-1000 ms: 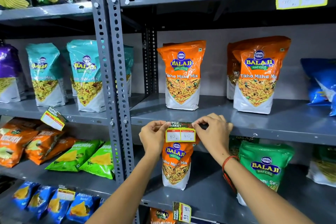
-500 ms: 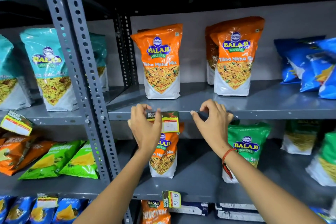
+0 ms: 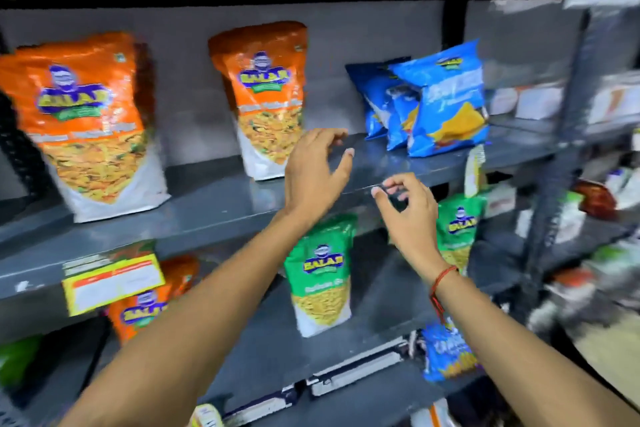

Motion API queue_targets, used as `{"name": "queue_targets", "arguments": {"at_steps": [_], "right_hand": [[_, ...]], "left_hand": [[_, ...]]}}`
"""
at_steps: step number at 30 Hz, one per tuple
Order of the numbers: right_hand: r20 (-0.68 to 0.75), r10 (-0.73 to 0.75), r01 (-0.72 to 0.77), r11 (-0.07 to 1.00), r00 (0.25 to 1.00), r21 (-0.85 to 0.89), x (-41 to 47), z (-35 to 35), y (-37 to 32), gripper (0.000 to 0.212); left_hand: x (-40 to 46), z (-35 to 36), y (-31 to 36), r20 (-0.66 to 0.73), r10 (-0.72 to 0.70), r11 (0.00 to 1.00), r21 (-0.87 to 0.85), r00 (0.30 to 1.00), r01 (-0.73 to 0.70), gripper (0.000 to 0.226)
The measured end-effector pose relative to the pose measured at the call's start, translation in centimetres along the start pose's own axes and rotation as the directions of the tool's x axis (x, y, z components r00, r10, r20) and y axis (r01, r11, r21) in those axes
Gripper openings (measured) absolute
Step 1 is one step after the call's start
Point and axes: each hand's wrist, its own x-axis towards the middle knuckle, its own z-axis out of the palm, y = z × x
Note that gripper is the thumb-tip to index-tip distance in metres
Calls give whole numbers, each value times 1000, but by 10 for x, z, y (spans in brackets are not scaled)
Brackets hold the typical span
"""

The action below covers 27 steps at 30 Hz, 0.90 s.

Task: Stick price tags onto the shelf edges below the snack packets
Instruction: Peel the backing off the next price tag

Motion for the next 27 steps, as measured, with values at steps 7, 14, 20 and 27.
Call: {"name": "queue_targets", "arguments": {"at_steps": [7,14,20,27], "right_hand": [[-34,673,-569,651,739,503,35,-58,89,23],[152,825,-688,336,545,643,71,-97,169,30],[321,762,-692,221,563,687,86,-100,195,6],[313,739,-668,241,597,704,92,-103,201,5]], "left_hand": [[29,130,85,350,55,998,-4,935,-58,45],[59,232,118,446,-39,959,268,894,-92,26],[73,257,108,349,-151,953,301,925,42,29],[72,259,113,252,-209,942,311,945,126,17]]}}
